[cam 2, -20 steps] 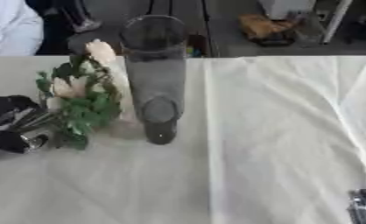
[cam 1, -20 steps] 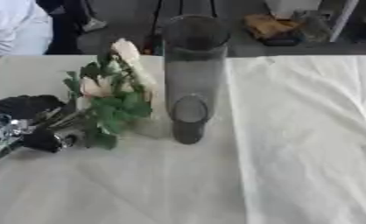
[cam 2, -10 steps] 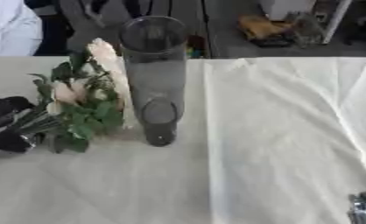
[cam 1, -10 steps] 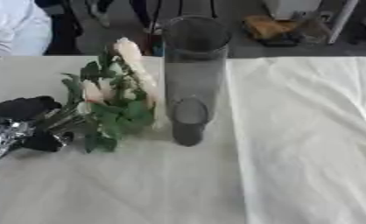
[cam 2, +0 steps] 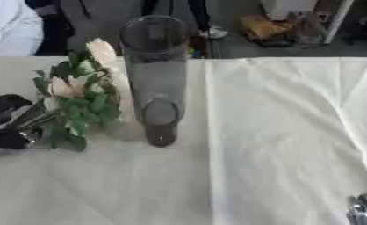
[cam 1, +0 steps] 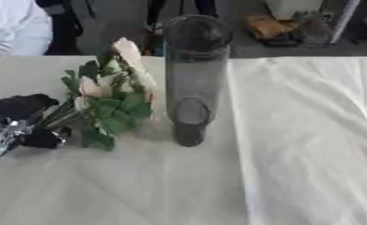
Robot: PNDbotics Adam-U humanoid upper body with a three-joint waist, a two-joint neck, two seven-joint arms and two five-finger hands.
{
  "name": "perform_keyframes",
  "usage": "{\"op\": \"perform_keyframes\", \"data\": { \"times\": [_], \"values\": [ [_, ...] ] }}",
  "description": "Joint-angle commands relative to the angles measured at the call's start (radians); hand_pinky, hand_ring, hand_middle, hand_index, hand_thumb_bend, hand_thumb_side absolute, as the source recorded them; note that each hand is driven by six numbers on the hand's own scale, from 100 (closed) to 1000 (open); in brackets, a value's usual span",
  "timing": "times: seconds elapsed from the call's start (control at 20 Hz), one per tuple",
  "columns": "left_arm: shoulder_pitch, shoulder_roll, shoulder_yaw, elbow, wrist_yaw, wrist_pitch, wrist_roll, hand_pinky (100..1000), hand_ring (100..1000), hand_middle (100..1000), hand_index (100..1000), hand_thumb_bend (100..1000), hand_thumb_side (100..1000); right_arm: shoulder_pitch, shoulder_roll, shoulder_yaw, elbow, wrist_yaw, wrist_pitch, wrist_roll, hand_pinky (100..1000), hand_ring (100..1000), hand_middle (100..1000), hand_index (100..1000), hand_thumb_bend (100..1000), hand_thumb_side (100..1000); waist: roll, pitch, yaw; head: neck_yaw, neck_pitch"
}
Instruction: Arrange flowers into the vase.
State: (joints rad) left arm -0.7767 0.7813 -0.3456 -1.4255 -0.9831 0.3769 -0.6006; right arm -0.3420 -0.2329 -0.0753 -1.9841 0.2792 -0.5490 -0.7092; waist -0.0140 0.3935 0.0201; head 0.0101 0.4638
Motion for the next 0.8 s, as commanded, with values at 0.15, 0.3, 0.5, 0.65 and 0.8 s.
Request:
{"op": "perform_keyframes", "data": {
  "times": [0.15, 0.3, 0.5, 0.65, 0.8],
  "values": [
    [-0.025, 0.011, -0.002, 0.007, -0.031, -0.026, -0.013, 750, 890, 929, 998, 261, 657, -0.007, -0.008, -0.001, -0.016, -0.006, -0.02, -0.024, 712, 766, 611, 841, 100, 973, 0.005, -0.017, -0.004, 0.005, -0.013],
    [-0.029, 0.005, -0.004, 0.017, -0.042, -0.039, -0.02, 729, 872, 916, 987, 246, 654, -0.008, -0.007, 0.0, -0.016, -0.007, -0.019, -0.024, 713, 766, 610, 842, 100, 974, 0.005, -0.016, -0.005, 0.004, -0.015],
    [-0.033, -0.003, -0.006, 0.025, -0.051, -0.044, 0.009, 596, 758, 817, 937, 239, 625, -0.005, -0.006, 0.003, -0.016, -0.009, -0.015, -0.02, 715, 767, 608, 839, 100, 976, 0.005, -0.016, -0.004, 0.004, -0.017],
    [-0.034, -0.006, -0.008, 0.029, -0.051, -0.044, 0.032, 487, 664, 735, 857, 238, 618, -0.005, -0.006, 0.004, -0.016, -0.01, -0.014, -0.018, 716, 767, 608, 839, 100, 977, 0.005, -0.016, -0.005, 0.006, -0.019],
    [-0.036, -0.009, -0.011, 0.036, -0.052, -0.047, 0.042, 434, 610, 703, 825, 232, 614, -0.005, -0.005, 0.005, -0.016, -0.011, -0.013, -0.017, 717, 767, 606, 839, 100, 977, 0.004, -0.016, -0.006, 0.006, -0.02]
  ]
}}
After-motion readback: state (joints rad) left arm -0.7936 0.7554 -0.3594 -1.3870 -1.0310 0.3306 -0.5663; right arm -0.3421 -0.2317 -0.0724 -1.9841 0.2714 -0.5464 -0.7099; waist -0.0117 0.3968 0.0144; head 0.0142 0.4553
